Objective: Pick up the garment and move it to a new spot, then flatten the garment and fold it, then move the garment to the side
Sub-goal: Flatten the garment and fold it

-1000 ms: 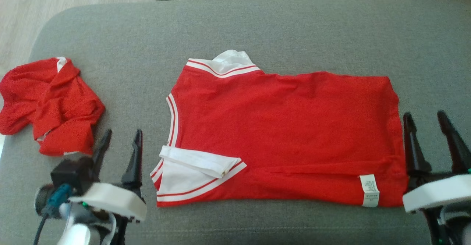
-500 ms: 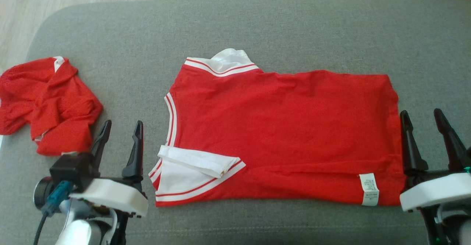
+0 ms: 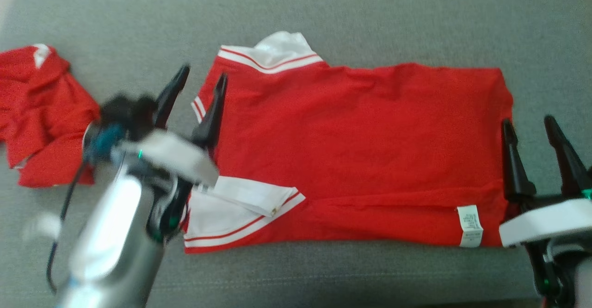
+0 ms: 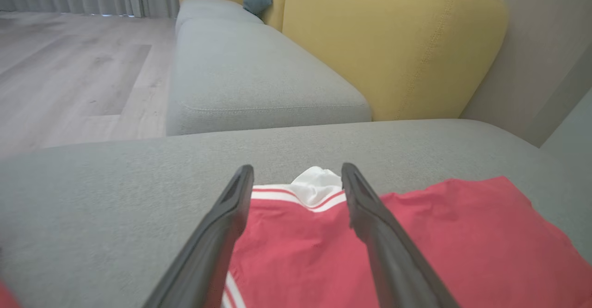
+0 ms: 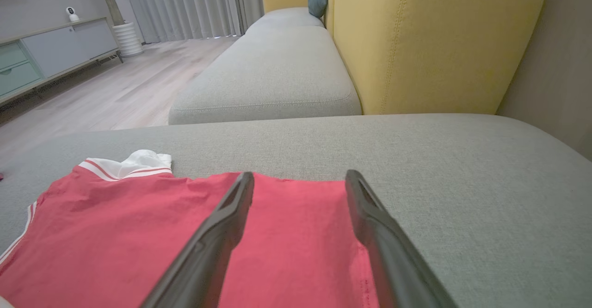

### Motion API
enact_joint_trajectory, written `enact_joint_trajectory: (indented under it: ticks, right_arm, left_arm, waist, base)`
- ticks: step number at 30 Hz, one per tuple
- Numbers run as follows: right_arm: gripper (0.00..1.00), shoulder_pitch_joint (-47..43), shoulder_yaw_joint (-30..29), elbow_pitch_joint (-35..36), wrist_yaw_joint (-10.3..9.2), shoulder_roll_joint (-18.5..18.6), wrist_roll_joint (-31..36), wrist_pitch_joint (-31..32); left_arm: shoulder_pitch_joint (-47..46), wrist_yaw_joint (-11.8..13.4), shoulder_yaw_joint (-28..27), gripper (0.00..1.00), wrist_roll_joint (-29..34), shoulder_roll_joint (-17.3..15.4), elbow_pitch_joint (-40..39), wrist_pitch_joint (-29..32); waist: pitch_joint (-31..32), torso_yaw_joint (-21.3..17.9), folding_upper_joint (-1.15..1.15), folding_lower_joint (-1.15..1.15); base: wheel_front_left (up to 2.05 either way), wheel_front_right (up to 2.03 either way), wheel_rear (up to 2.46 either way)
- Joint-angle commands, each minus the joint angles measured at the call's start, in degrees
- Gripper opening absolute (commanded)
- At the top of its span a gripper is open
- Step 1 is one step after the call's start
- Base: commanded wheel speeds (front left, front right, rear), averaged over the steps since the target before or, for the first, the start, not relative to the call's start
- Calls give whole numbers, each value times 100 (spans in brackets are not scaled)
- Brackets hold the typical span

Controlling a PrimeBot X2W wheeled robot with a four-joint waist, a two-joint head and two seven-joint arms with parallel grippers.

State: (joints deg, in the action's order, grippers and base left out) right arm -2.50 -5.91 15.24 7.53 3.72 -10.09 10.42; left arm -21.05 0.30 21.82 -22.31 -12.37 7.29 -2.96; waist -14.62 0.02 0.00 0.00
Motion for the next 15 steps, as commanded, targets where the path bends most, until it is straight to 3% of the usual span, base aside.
enact_joint_trajectory:
  ticks: [1, 10, 15]
  right_arm:
    - [100, 235, 147, 229, -4, 36, -14, -11]
    - [100, 506, 307, 159, -4, -19, 11, -92]
    - [100, 573, 374, 7, -4, -48, -18, -169]
  left_arm:
    - [-345, -50, -185, 100, -60, -53, -52, 31]
    - [-2299, -567, 81, 100, -217, 301, 1953, 300]
    - [-3151, -701, 302, 100, -354, 390, 3194, 937]
  waist:
    - [-213, -129, 0, 0]
    - [-798, -499, 0, 0]
    - [-992, -685, 0, 0]
  base:
    - [0, 0, 0]
    - [0, 0, 0]
    - [0, 0, 0]
